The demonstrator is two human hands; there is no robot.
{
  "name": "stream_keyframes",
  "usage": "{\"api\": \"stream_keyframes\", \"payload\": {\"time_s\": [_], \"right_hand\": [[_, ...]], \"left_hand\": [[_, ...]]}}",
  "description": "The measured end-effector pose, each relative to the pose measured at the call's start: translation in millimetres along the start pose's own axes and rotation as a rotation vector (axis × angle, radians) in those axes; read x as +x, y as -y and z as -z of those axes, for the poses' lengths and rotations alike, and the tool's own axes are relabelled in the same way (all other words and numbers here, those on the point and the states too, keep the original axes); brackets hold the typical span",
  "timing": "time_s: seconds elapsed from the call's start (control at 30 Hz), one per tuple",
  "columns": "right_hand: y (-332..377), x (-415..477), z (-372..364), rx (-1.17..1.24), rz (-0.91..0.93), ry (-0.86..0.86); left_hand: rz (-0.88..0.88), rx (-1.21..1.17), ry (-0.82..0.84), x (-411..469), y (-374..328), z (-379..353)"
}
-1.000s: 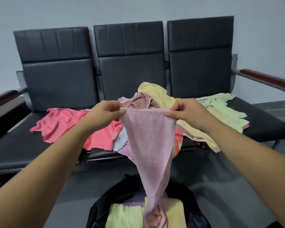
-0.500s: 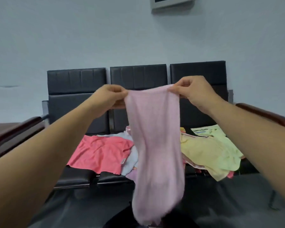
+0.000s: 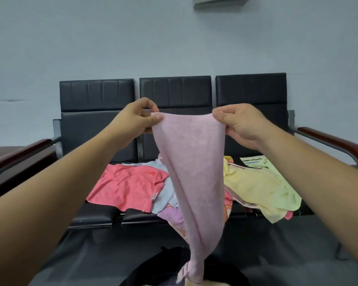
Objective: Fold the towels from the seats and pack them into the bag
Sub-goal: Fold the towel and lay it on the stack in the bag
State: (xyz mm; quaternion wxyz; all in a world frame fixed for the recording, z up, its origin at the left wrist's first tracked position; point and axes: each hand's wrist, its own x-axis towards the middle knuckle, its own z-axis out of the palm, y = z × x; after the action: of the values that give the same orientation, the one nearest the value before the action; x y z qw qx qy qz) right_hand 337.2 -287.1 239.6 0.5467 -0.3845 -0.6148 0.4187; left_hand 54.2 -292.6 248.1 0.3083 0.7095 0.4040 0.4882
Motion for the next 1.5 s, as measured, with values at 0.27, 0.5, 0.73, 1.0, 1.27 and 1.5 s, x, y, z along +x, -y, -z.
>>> {"api": "stream_keyframes", "payload": {"time_s": [0.27, 0.5, 0.73, 1.0, 1.27, 1.5], "right_hand": [[-12.7, -17.1, -22.4, -0.076, -0.025, 0.24], [-17.3, -22.9, -57.7, -0.001, -0.094, 0.223], [-18.1, -0.7, -45.7, 0.524, -0.173, 0.015], [-97.2, -2.6, -26.7, 0.233, -0.534, -0.167], [-158.2, -30.2, -28.9, 0.498, -0.745, 0.193], [-170.8, -36.8, -39.0, 0.491, -0.578, 0.216]], "left_hand": [[0.035, -0.003, 0.006, -7.5, 9.0, -20.3], [0.08, -0.306, 0.022, -8.9, 18.7, -33.1], [0.485, -0.187, 0.392, -46.3, 93.8, -47.0], [0.6, -0.721, 0.26, -61.4, 113.0, -78.9], [0.487, -1.123, 0.063, -36.6, 115.7, -91.9], [0.601, -0.856, 0.122, -32.0, 158.8, -90.7]]}}
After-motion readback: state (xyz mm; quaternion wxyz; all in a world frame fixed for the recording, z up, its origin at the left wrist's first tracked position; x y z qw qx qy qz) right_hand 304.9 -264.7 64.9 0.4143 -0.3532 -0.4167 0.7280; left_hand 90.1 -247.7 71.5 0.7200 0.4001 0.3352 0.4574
